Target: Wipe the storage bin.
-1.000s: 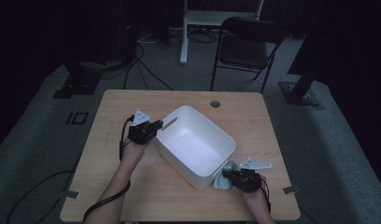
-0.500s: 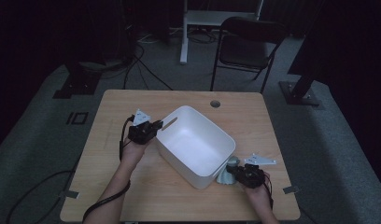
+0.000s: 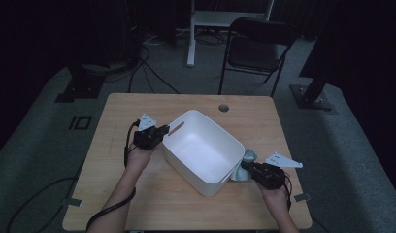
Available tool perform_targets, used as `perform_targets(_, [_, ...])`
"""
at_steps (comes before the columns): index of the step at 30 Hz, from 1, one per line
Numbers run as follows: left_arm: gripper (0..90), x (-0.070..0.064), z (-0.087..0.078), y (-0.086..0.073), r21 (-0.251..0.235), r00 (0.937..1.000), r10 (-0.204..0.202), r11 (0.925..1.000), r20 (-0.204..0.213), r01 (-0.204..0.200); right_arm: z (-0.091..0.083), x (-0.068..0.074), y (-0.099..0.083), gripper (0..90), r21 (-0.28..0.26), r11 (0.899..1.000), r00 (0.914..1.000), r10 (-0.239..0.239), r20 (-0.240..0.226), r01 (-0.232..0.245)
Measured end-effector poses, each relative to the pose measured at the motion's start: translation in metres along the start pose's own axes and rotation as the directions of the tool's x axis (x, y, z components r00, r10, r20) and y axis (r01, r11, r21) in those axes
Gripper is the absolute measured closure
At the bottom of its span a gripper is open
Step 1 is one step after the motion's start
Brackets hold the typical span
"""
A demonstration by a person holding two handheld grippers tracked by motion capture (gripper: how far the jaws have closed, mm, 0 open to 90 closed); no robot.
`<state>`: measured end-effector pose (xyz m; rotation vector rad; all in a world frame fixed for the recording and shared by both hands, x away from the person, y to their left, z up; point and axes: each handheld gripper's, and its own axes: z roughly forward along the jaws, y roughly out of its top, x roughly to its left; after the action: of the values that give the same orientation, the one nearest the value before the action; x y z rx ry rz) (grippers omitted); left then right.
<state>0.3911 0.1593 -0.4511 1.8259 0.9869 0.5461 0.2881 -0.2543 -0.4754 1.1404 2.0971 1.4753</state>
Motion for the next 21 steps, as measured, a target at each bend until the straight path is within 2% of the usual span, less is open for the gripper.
perform_targets(5, [86.0, 0.001, 0.000, 0.000, 0.001, 1.0000, 0.000, 1.0000, 0.005, 0.000, 0.010, -0.006, -0.014, 80.9, 0.037, 0.999, 0.9995, 0.032, 0.003, -0.032])
perform_targets(21, [86.0, 0.000, 0.000, -0.001, -0.005, 1.0000, -0.006, 1.0000, 0.005, 0.006, 0.026, -0.017, -0.032, 81.0, 0.098, 0.992, 0.9967, 0.081, 0.008, -0.081])
